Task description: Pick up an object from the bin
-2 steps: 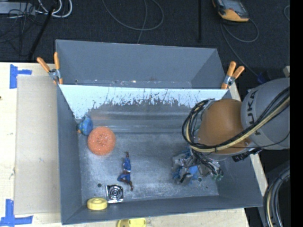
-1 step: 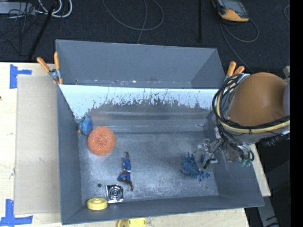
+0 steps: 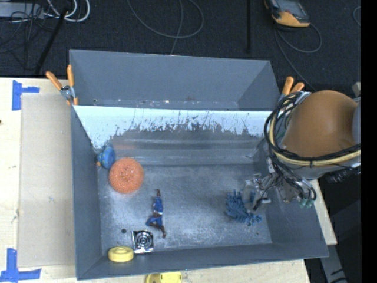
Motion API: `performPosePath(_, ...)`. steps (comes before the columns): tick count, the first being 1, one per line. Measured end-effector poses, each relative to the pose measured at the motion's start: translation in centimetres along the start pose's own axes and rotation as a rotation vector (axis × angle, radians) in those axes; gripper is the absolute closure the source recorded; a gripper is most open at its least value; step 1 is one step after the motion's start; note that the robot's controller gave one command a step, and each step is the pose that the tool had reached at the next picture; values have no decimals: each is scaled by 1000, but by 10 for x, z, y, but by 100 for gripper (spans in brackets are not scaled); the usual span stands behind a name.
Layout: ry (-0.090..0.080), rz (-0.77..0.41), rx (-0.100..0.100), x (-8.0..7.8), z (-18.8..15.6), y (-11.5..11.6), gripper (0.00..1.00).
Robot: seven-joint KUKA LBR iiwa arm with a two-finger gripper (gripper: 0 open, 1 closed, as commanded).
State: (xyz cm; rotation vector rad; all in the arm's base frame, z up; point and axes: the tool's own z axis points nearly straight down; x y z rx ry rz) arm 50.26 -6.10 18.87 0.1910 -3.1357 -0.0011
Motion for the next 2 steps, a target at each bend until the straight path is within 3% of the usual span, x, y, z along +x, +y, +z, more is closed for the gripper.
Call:
performPosePath(1, 5, 8, -1, -18, -49, -2, 100)
performPosePath(2, 2, 14, 0, -23, -65, -3, 100)
